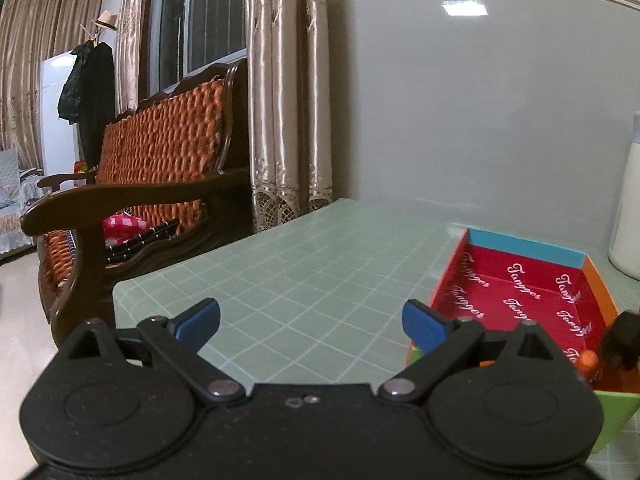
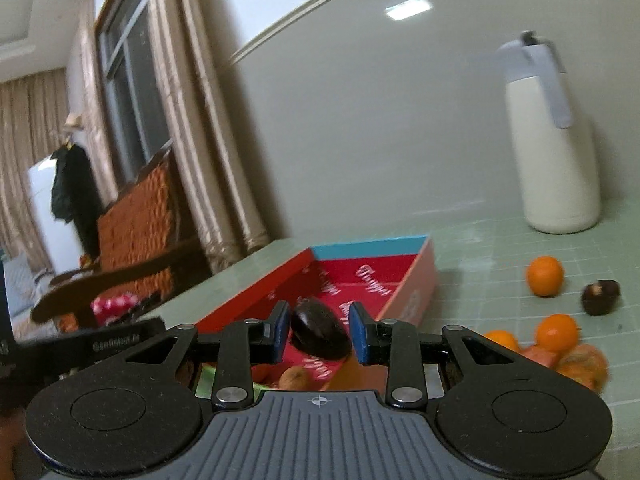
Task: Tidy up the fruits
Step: 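Carry the chestnut with the right tool into the box and release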
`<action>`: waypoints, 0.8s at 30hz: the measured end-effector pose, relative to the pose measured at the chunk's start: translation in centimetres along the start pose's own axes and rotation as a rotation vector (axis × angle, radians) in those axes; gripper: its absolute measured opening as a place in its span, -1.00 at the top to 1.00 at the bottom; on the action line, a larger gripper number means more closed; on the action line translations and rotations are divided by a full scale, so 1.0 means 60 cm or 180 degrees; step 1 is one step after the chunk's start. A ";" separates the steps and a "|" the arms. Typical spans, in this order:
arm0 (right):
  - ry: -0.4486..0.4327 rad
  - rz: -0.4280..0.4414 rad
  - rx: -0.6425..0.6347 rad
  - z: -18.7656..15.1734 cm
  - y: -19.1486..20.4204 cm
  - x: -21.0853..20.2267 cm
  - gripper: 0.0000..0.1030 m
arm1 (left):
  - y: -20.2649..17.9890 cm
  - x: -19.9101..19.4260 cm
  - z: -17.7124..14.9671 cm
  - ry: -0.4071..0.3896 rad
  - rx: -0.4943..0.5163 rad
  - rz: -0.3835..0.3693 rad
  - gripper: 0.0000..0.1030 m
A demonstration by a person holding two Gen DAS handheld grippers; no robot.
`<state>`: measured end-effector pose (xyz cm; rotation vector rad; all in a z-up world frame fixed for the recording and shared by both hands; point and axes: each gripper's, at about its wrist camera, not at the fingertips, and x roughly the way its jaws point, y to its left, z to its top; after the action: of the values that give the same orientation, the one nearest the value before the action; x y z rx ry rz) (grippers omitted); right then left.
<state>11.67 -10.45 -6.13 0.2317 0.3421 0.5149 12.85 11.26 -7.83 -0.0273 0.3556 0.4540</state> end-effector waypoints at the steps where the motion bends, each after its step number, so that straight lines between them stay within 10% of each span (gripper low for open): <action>1: 0.0012 -0.0007 -0.0020 0.000 0.002 0.005 0.36 | 0.000 -0.001 0.000 -0.0007 0.0007 0.0004 -0.78; 6: -0.0038 -0.0076 -0.0016 -0.003 0.000 -0.006 0.29 | -0.002 -0.001 0.002 -0.0018 0.0013 -0.0001 -0.78; 8: -0.0170 -0.0193 0.0040 -0.001 -0.006 -0.020 -0.32 | -0.002 0.000 0.002 -0.0021 0.0011 -0.0008 -0.78; 10: -0.0353 -0.0378 0.0050 0.003 -0.012 -0.034 -0.51 | -0.004 -0.001 0.002 -0.0020 0.0025 -0.0018 -0.78; 24: -0.0625 -0.1252 -0.0077 0.008 -0.040 -0.078 -1.00 | -0.041 -0.022 0.002 -0.0142 0.0098 -0.0188 -0.79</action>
<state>9.10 -14.95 -5.20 0.1838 0.1824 0.1064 12.86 8.50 -7.40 0.0023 0.3172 0.3899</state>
